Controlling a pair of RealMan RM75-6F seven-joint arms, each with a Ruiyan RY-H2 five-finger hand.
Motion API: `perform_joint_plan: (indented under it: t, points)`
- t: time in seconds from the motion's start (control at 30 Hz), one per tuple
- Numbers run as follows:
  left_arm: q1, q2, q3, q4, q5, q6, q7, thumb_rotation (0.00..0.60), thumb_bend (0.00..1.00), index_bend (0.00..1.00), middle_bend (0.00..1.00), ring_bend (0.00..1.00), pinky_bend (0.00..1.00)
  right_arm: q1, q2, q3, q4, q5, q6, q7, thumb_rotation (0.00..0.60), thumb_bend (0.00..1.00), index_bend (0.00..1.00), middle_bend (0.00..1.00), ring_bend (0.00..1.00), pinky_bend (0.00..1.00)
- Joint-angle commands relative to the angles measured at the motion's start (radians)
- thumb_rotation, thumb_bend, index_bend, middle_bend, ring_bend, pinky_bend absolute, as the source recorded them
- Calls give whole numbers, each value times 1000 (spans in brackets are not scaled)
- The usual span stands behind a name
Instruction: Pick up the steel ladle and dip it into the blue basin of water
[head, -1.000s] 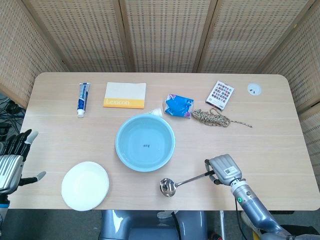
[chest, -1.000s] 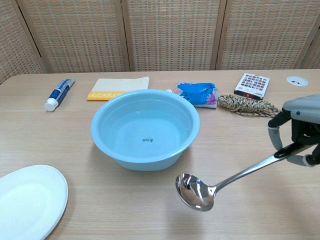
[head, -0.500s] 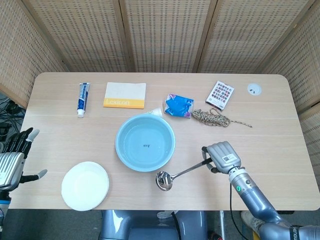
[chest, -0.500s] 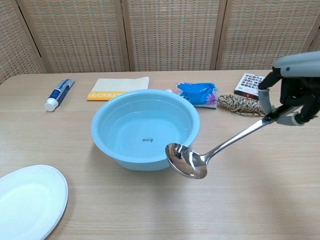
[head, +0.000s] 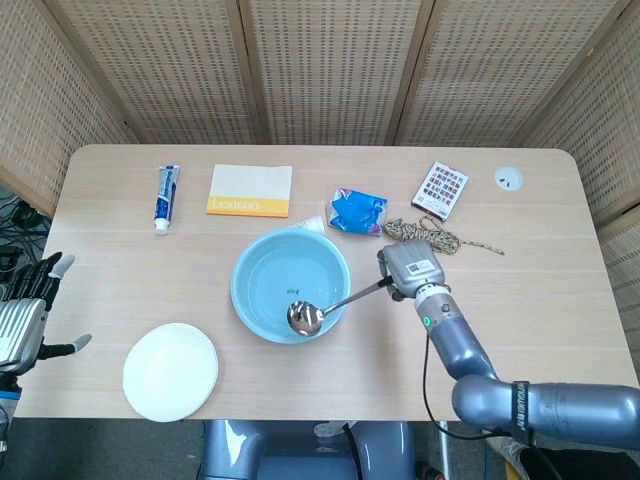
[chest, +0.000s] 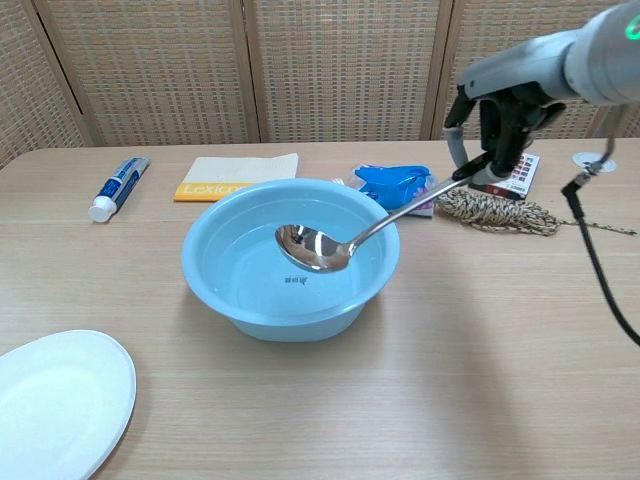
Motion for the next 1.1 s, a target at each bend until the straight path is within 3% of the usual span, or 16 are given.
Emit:
perform_joint_plan:
  t: [0.03, 0.2, 0.33, 0.6, 0.7, 0.97, 1.1]
  points:
    - [-12, -4, -7, 11, -25, -20, -3, 600, 0, 0, 0, 0, 0, 123, -85, 36, 109, 147, 40, -87, 600, 839, 910, 1000, 1000, 1000]
    - [-24, -6, -14, 23, -50, -41, -9, 600, 0, 0, 0, 0, 0, 188, -172, 47, 211, 212, 66, -116, 600, 844, 910, 1000, 1000, 1000]
    - [-34, -5, -14, 32, -62, -64, -23, 600, 0, 0, 0, 0, 0, 226, -285, 32, 333, 165, 132, -127, 600, 850, 910, 1000, 1000, 1000]
    - [-40, 0, -16, 49, -72, -77, -50, 600, 0, 0, 0, 0, 0, 261, -412, 21, 509, 144, 173, -192, 600, 862, 913, 1000, 1000, 1000]
    - [-41, 2, -16, 54, -73, -80, -61, 600, 0, 0, 0, 0, 0, 265, -468, -24, 583, 48, 217, -215, 600, 878, 916, 1000, 1000, 1000]
    - [-51, 1, -13, 61, -74, -97, -70, 600, 0, 0, 0, 0, 0, 247, -538, -52, 647, -72, 215, -236, 600, 884, 917, 1000, 1000, 1000]
    - [-53, 0, -14, 68, -78, -100, -78, 600, 0, 0, 0, 0, 0, 237, -596, -109, 717, -192, 227, -242, 600, 888, 917, 1000, 1000, 1000]
